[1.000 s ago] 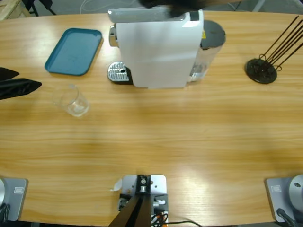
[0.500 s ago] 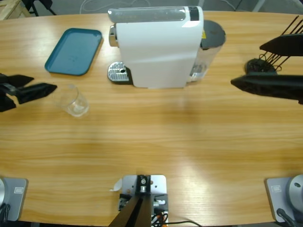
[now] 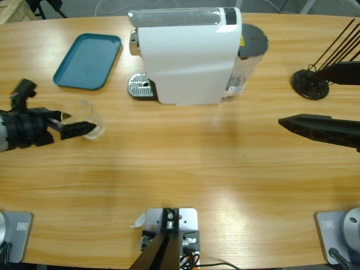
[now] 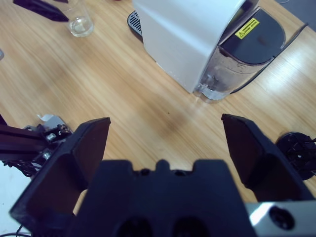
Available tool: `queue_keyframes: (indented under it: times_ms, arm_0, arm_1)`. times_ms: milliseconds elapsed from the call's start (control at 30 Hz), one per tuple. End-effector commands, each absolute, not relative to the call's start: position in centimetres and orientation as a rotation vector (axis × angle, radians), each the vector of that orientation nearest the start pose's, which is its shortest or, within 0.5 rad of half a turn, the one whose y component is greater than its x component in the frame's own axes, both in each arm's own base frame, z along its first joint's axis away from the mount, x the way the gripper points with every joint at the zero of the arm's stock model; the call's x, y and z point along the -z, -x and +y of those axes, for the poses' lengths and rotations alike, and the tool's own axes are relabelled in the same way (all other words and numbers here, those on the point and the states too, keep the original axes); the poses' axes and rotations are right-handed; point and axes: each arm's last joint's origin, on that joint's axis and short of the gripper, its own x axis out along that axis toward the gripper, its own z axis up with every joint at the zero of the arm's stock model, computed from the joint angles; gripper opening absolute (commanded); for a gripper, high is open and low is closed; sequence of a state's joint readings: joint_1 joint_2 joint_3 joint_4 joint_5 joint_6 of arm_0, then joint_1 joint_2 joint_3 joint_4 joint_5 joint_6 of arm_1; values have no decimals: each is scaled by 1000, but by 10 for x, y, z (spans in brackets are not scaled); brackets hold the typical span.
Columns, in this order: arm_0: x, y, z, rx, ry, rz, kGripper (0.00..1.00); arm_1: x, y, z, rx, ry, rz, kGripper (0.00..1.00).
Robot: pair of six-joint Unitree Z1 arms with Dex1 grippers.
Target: Pour coffee
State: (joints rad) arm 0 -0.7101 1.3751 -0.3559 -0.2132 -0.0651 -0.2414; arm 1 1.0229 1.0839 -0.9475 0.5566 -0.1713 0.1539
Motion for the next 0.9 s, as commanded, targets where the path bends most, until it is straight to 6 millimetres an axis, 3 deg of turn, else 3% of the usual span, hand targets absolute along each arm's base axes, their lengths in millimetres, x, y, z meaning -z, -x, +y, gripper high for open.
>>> queue_keyframes:
  times_ms: [33, 100, 133, 200, 233, 300, 333, 400, 600, 733, 900]
  arm_0:
    - [-174, -145, -135, 632, -77, 948, 996]
    - [-172, -146, -136, 625, -83, 942, 989]
    - [-172, -146, -135, 619, -86, 941, 919]
    - [-172, -145, -134, 617, -85, 936, 568]
    - [-173, -145, -134, 618, -86, 933, 442]
    - [-175, -144, -133, 624, -83, 921, 243]
    - [-176, -143, -134, 633, -83, 909, 219]
    - [-177, -143, -136, 647, -90, 892, 71]
    - [-197, -139, -139, 743, -181, 721, 71]
    - [-218, -141, -132, 653, -272, 579, 71]
    - [-222, -169, -156, 640, -390, 555, 71]
  arm_1:
    - [-355, -82, 117, -762, 265, 675, 996]
    - [-353, -83, 116, -756, 267, 679, 996]
    - [-352, -83, 115, -753, 268, 680, 996]
    - [-352, -84, 115, -748, 267, 682, 996]
    - [-352, -84, 114, -745, 269, 682, 996]
    - [-352, -86, 114, -739, 273, 682, 996]
    - [-352, -86, 114, -739, 275, 681, 992]
    - [-351, -87, 114, -737, 277, 684, 989]
    - [-351, -90, 112, -721, 284, 683, 982]
    - [-350, -93, 110, -709, 287, 684, 982]
    - [-347, -96, 107, -696, 289, 694, 982]
